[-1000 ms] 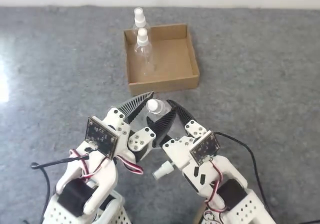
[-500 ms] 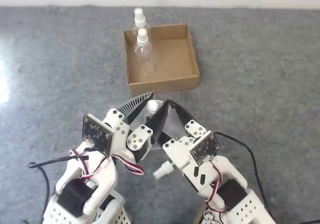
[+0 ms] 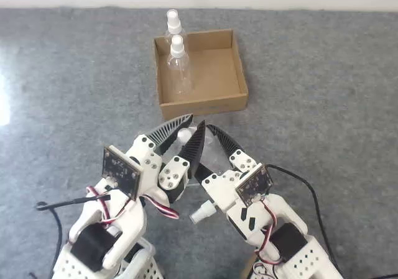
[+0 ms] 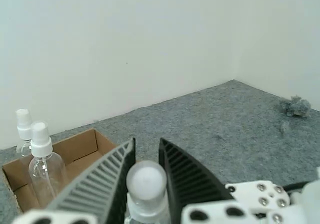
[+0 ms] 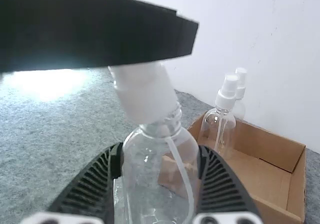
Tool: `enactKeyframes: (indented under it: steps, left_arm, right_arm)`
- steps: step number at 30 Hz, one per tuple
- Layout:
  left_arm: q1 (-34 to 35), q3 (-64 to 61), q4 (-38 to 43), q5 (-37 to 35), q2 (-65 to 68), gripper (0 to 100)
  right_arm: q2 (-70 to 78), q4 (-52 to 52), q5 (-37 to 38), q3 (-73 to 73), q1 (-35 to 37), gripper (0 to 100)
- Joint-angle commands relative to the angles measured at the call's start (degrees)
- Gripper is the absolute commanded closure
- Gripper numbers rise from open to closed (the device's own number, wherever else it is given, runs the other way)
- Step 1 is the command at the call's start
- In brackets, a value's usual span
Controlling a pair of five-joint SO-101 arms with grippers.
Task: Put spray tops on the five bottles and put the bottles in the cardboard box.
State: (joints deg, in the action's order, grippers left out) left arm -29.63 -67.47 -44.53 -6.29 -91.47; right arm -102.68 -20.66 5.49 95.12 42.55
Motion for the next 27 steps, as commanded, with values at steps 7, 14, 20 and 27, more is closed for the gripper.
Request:
enactKeyframes:
  steps: [7,14,20,27]
  left_arm:
    - [-0.6,0.7,1.4,0.3,-0.1,94]
    - [-0.6,-0.2,1.0,0.3,-0.1,91]
    - [-0.6,-1.5,1.1,0.3,-0.1,81]
    - [-0.2,-0.2,1.0,0.1,-0.6,79]
  right_arm:
    - [-1.3,-4.6,5.9,-1.4,0.8,95.7]
    - [-1.4,-4.7,6.0,-2.2,0.8,95.7]
    - [-1.4,-4.7,6.0,-3.2,0.7,95.7]
    - [-1.4,-4.7,6.0,-2.7,0.7,95.7]
